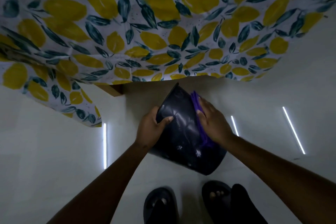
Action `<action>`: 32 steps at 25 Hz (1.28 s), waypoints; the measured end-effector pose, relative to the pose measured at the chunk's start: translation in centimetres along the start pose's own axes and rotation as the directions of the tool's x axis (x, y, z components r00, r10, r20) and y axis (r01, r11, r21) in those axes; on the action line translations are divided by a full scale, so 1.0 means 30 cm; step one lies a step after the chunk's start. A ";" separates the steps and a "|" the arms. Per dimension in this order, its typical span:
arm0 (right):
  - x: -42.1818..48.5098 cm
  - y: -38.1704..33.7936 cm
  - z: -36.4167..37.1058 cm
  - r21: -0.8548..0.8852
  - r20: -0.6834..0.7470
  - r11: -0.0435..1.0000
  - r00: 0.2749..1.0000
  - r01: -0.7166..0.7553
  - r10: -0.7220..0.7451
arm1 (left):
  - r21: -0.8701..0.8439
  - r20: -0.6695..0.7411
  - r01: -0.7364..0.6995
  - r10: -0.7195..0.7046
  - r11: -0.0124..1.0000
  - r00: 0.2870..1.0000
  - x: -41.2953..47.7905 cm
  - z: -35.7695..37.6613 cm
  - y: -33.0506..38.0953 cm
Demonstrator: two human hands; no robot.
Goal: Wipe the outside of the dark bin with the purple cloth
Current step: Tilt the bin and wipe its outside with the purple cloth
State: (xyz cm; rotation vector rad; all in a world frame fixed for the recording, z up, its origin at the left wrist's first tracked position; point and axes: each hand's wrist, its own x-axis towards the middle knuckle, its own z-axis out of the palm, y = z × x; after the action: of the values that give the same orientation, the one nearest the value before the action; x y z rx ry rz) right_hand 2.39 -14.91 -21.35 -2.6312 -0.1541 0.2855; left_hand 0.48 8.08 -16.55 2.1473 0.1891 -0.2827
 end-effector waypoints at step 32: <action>-0.101 -0.081 0.017 0.128 0.021 0.992 1.000 -0.007 0.005 | -0.039 0.075 0.043 -0.040 0.998 0.996 -0.032 -0.003 0.027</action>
State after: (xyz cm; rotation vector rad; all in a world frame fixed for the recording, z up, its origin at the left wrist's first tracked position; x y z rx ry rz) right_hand -0.82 -13.05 -20.10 -2.5029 -0.1301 0.3135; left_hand -0.24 7.69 -15.58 2.0913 0.1950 -0.3789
